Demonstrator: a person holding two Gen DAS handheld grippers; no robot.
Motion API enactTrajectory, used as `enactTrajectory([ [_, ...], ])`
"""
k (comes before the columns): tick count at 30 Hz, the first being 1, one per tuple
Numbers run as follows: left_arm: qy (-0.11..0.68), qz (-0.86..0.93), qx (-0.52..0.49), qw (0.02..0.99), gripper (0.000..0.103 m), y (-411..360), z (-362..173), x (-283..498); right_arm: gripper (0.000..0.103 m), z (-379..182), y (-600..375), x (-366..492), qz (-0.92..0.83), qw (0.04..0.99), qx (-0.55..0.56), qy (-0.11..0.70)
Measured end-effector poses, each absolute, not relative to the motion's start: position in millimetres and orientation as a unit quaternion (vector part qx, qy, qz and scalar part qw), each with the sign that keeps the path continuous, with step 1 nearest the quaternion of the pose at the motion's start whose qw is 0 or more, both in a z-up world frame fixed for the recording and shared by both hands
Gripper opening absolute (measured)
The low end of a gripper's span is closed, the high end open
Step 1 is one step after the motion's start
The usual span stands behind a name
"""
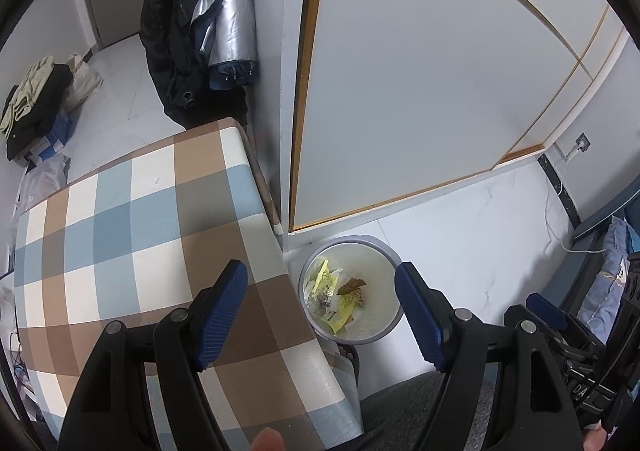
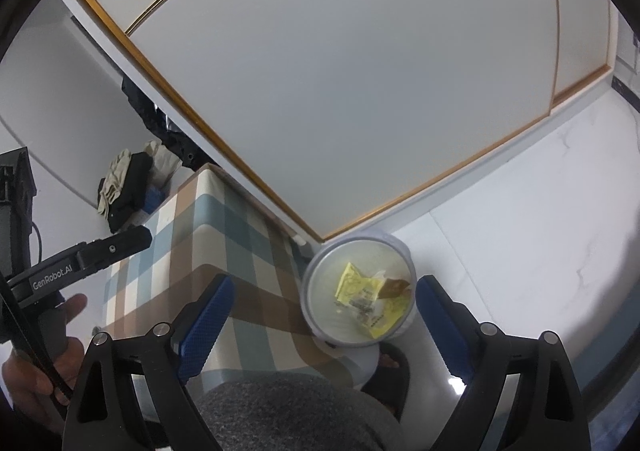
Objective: Collect trash
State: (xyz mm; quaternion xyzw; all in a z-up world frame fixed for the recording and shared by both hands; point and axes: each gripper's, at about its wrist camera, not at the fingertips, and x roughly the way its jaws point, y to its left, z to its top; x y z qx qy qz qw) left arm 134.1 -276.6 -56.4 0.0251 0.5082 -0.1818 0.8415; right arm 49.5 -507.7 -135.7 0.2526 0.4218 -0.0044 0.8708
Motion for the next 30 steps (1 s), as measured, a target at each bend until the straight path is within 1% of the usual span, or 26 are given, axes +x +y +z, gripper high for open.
enactTrajectory([
  [30,0.504,-0.195,0.044,0.84,0.073,-280.1,-62.0,131.1,0.093,-136.3,-508.5,50.0,-0.004,0.869,0.252,0.427],
])
